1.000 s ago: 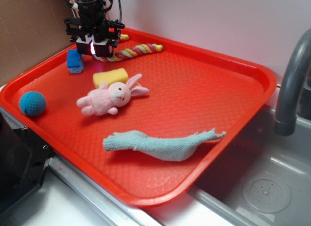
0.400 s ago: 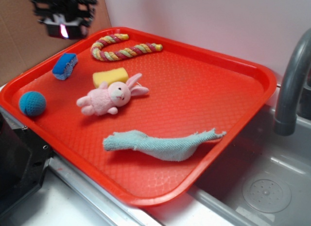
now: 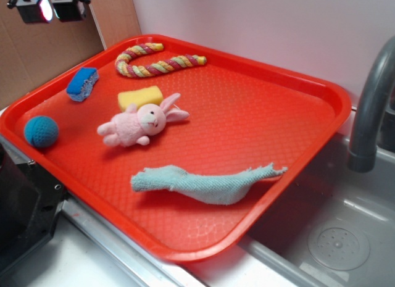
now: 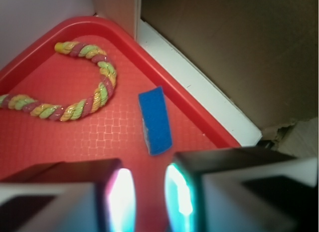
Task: Grab the blue sponge.
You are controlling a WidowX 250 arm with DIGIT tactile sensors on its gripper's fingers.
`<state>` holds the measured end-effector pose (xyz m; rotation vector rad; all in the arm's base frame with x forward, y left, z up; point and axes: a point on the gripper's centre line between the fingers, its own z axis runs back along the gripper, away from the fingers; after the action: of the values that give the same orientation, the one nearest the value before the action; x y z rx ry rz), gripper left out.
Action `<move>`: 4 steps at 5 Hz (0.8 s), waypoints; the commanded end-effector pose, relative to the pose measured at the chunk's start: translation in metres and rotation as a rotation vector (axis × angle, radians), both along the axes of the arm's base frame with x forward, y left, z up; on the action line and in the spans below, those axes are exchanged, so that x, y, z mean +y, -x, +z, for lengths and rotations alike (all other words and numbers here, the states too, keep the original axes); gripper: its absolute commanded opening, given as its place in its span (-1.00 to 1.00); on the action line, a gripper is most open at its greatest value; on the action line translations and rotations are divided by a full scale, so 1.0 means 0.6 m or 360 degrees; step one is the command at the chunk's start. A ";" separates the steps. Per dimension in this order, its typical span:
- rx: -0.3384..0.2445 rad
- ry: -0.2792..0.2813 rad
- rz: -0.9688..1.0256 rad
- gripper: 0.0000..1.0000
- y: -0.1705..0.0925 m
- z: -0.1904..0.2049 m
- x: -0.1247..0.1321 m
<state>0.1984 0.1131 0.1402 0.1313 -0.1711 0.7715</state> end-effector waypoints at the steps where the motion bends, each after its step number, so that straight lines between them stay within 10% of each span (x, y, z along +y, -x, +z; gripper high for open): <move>1: 0.0007 0.0017 0.0205 1.00 0.027 -0.053 0.059; 4: 0.0099 0.0268 -0.0177 1.00 -0.019 -0.188 0.075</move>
<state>0.2109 0.1535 0.0263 -0.0195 -0.0312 0.6721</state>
